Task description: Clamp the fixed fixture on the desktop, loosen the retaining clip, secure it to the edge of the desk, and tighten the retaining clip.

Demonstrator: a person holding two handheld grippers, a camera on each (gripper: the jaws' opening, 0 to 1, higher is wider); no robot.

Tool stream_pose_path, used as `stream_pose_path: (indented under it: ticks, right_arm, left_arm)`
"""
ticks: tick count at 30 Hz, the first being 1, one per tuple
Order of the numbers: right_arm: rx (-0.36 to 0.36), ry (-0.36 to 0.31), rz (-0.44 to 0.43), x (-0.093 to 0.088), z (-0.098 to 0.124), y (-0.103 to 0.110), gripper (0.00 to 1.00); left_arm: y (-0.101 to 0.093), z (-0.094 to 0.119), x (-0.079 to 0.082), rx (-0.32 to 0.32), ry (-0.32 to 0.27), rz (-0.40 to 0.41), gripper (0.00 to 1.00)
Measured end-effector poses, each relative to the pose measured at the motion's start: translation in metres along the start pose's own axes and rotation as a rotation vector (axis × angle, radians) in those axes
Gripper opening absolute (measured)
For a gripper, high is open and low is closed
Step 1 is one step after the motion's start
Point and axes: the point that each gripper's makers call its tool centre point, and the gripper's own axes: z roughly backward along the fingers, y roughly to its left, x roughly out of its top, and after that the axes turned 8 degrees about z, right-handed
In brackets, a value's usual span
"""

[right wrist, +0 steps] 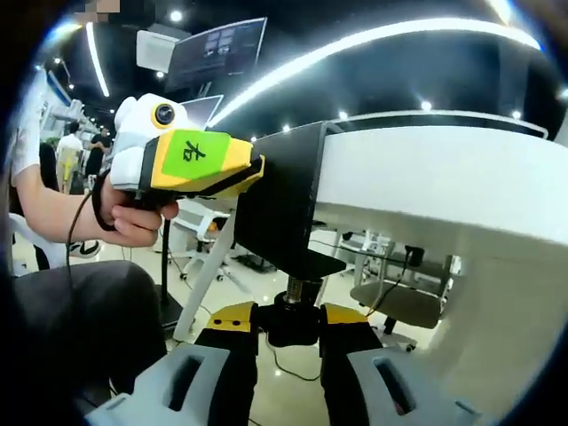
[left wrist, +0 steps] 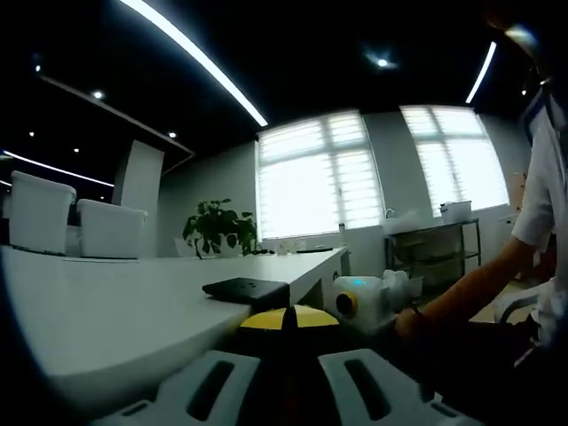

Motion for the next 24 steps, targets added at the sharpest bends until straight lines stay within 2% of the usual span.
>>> stream_pose_path:
  ticks: [4,6,8,9,10,12,13,14,15,16,17,18,20,22,24]
  right_arm:
    - [-0.059,0.008,-0.003,-0.005,0.004,-0.002,0.3]
    - [-0.121,0.056,-0.005,-0.019,0.012,-0.005,0.37]
    - [-0.172,0.072,-0.05,-0.03,0.021,-0.002,0.39]
    - [-0.224,0.075,-0.076,-0.035,0.028,0.0,0.41]
    - [-0.233,0.076,-0.082,-0.036,0.03,0.001,0.41]
    - [-0.31,0.102,-0.071,-0.042,0.043,0.009,0.42]
    - [-0.348,0.114,-0.065,-0.042,0.048,0.013,0.42]
    - [-0.396,0.083,-0.072,-0.036,0.048,0.013,0.41]
    - [-0.418,0.139,-0.047,-0.037,0.048,0.014,0.42]
    - [-0.47,0.174,-0.024,-0.033,0.049,0.011,0.42]
    - [-0.527,0.159,-0.056,-0.026,0.05,0.009,0.4]
    - [-0.554,0.158,-0.092,-0.021,0.05,0.012,0.39]
    - [-0.59,0.119,-0.154,-0.01,0.049,0.02,0.4]
    - [-0.593,0.166,-0.096,-0.012,0.051,0.026,0.4]
    - [-0.634,0.188,-0.071,-0.012,0.056,0.027,0.41]
  left_arm:
    - [0.0,0.0,0.0,0.0,0.001,0.001,0.03]
    - [0.0,0.0,0.0,-0.003,0.003,0.002,0.03]
    - [0.0,0.0,0.001,-0.003,0.003,0.006,0.03]
    - [0.0,0.0,0.001,-0.005,0.001,0.006,0.03]
    - [0.0,0.0,0.001,-0.005,0.001,0.006,0.03]
    - [0.001,-0.001,0.001,-0.005,0.0,0.005,0.03]
    - [0.001,-0.001,0.001,-0.005,-0.001,0.006,0.03]
    - [0.001,-0.001,0.001,-0.005,-0.001,0.007,0.03]
    - [0.002,-0.002,0.001,-0.002,0.004,0.021,0.03]
    - [0.001,-0.002,0.001,-0.001,0.005,0.004,0.03]
    - [0.001,-0.002,0.0,-0.008,0.006,-0.018,0.03]
    - [0.001,-0.002,0.001,-0.007,0.009,-0.01,0.03]
    - [0.002,-0.002,0.002,0.0,0.014,-0.005,0.03]
    - [0.002,-0.002,0.001,-0.002,0.015,-0.018,0.03]
    - [0.002,-0.002,0.001,0.001,0.014,-0.013,0.03]
